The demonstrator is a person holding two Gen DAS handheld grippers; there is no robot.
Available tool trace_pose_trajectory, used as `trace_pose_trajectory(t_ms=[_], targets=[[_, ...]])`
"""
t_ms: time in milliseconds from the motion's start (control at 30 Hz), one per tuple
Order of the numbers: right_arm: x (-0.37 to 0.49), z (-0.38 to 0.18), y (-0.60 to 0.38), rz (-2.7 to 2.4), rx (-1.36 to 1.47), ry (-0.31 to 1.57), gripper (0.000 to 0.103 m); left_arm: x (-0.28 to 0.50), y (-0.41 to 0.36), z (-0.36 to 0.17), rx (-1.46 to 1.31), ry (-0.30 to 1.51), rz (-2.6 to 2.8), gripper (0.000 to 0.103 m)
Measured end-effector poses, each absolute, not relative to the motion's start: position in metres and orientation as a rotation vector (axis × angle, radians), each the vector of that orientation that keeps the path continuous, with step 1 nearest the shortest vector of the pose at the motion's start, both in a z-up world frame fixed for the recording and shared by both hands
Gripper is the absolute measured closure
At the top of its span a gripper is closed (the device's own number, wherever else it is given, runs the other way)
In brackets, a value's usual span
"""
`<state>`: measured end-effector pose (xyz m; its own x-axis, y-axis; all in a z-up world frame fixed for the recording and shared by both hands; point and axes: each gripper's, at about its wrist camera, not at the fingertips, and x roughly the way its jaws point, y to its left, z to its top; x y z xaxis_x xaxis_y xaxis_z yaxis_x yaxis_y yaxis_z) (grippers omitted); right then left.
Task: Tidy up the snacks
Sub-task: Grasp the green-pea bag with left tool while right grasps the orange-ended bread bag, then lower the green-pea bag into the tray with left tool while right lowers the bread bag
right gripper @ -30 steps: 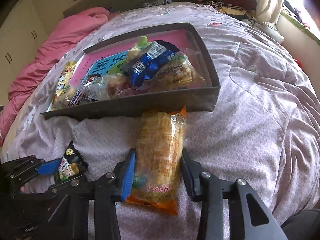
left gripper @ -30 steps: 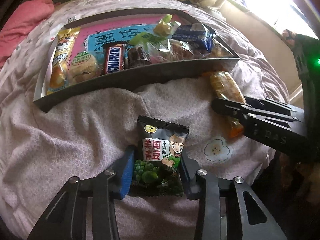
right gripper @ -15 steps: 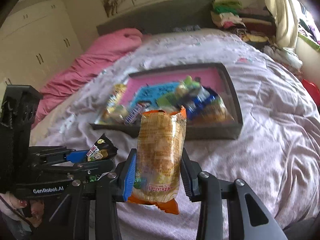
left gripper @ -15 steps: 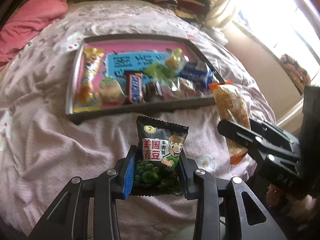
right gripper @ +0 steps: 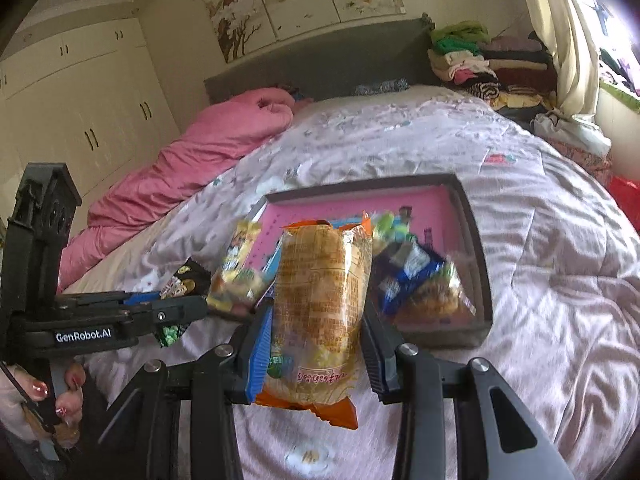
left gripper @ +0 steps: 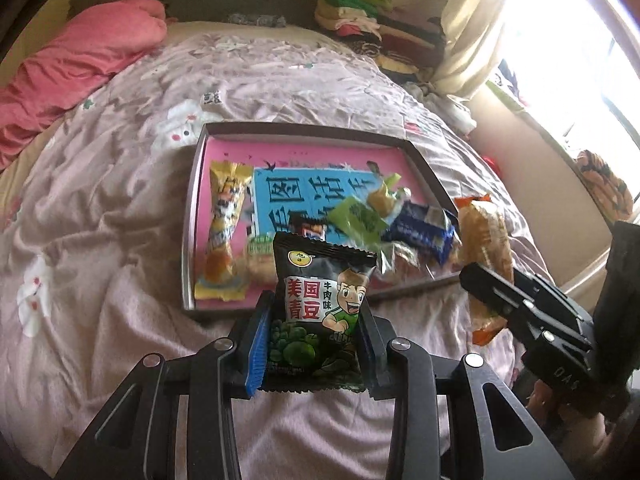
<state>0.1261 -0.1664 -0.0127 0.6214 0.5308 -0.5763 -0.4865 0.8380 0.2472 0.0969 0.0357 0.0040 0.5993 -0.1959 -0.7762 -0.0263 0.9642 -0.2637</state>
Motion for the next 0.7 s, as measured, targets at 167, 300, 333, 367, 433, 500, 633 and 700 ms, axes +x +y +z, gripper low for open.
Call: trace_pose_trajectory(t_ms=[167,300,333,367,433,500,633,700], targets=[[0.143,-0.006,-0.164,0.585,0.083,0.662,0.063,0.111,0.032,0.006,-0.254,0.913,-0.095,0.065],[0.154,-0.006,-0.16,0.587,0.088,0.654,0.063,0.12,0.027,0.01,-0.244,0.902,-0.092,0.065],[0.155,-0.005,-0.16,0.587,0.089,0.652,0.063,0.122,0.026,0.01,-0.243,0.9,-0.093,0.065],[0.157,-0.005,-0.159,0.588,0.089,0.65,0.063,0.124,0.026,0.01,-0.243,0.898,-0.093,0.065],[0.16,-0.005,-0.158,0.586,0.087,0.647,0.063,0.128,0.024,0.009,-0.244,0.899,-0.094,0.065],[0.163,-0.006,-0.157,0.585,0.086,0.646,0.063,0.134,0.023,0.006,-0.242,0.903,-0.092,0.065],[0.169,-0.009,-0.155,0.58,0.089,0.657,0.063,0.141,0.023,0.0,-0.241,0.914,-0.086,0.065],[0.172,-0.011,-0.155,0.577,0.09,0.66,0.063,0.143,0.023,-0.003,-0.239,0.918,-0.082,0.065]])
